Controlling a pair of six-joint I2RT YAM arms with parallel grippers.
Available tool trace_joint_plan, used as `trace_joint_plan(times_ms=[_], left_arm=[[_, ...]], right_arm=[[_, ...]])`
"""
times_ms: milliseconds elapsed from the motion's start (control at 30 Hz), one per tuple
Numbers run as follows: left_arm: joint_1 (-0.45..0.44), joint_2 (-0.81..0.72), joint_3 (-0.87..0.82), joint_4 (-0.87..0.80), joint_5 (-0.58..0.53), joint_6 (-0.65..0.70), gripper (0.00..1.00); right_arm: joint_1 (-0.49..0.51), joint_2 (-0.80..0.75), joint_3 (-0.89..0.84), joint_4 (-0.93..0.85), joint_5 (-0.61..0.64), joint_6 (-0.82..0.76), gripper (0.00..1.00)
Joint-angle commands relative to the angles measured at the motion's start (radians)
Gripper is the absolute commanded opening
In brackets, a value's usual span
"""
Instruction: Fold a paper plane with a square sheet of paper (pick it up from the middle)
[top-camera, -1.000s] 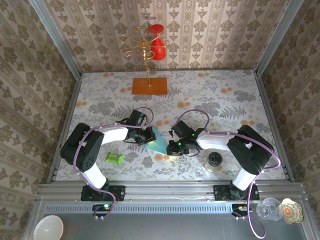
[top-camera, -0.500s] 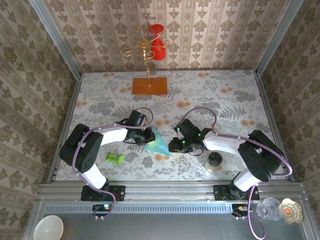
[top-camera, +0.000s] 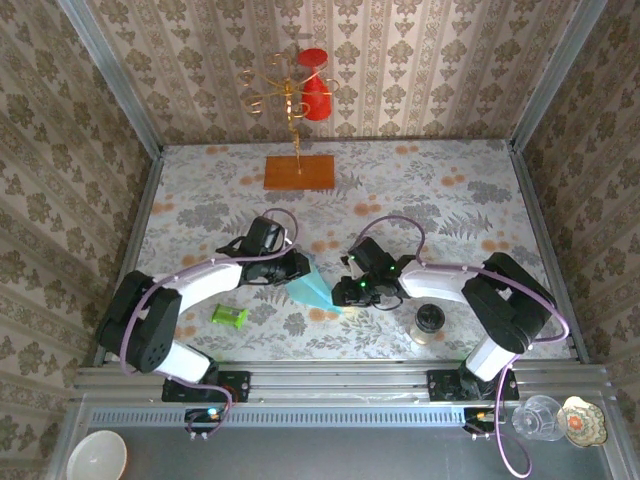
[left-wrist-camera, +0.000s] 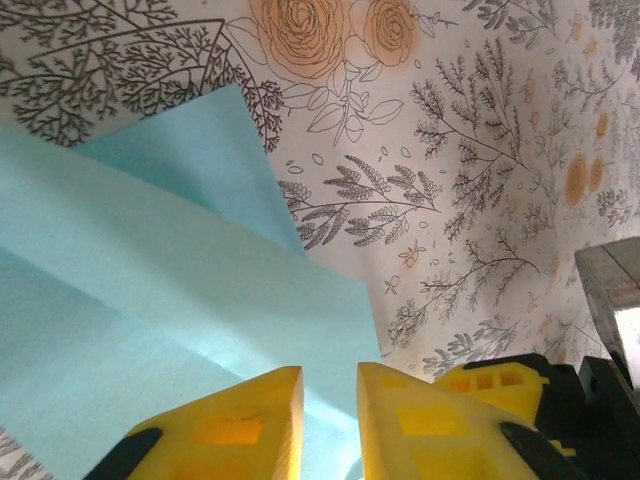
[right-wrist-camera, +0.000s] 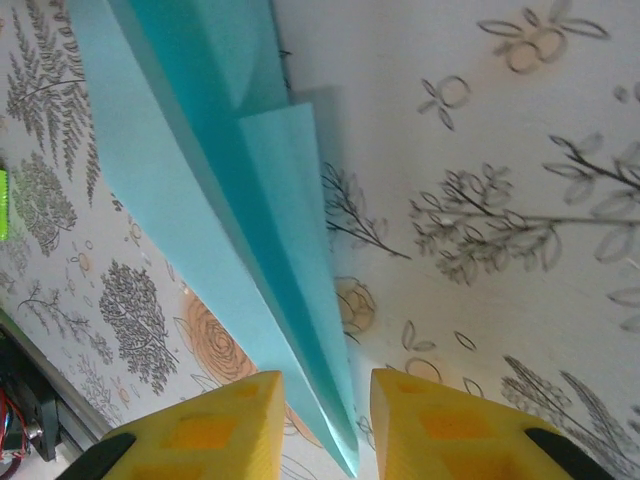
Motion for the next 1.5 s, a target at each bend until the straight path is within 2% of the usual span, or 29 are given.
trace_joint_plan(times_ms=[0, 167, 433, 567, 767, 967, 1167, 1333, 1467], left_arm=[[0.018, -0.051, -0.051, -0.024, -0.039, -0.041, 0.26], [0.044, -0.121, -0.122, -0.011, -0.071, -0.098, 0.3], [0.082, -0.227, -0.209, 0.01, -0.072, -0.167, 0.36], [0.091, -0.284, -0.233, 0.01, -0.073, -0.192, 0.4], [0.082, -0.377, -0.247, 0.032, -0.062, -0.252, 0.51], [0.053, -0.466, -0.243, 0.023, -0.101, -0.316, 0.68], [0.027, -0.503, -0.299, 0.138, -0.122, -0.466, 0.8], [0.025, -0.5, -0.293, 0.175, -0.155, -0.503, 0.79], [0.028, -0.493, -0.283, 0.193, -0.182, -0.508, 0.67]], right_arm=[[-0.001, 0.03, 0.043, 0.021, -0.045, -0.057, 0.31], [0.001, 0.081, 0.088, 0.021, -0.068, -0.089, 0.28], [0.001, 0.099, 0.106, 0.087, -0.091, -0.089, 0.1], [-0.004, 0.063, 0.092, 0.151, -0.095, -0.059, 0.06], [-0.021, 0.001, 0.08, 0.269, -0.096, 0.028, 0.06], [-0.037, -0.046, 0.069, 0.392, -0.076, 0.137, 0.05], [-0.04, -0.067, 0.057, 0.449, -0.084, 0.199, 0.06], [-0.04, -0.075, 0.046, 0.477, -0.11, 0.217, 0.06], [-0.042, -0.079, 0.038, 0.491, -0.125, 0.227, 0.06]])
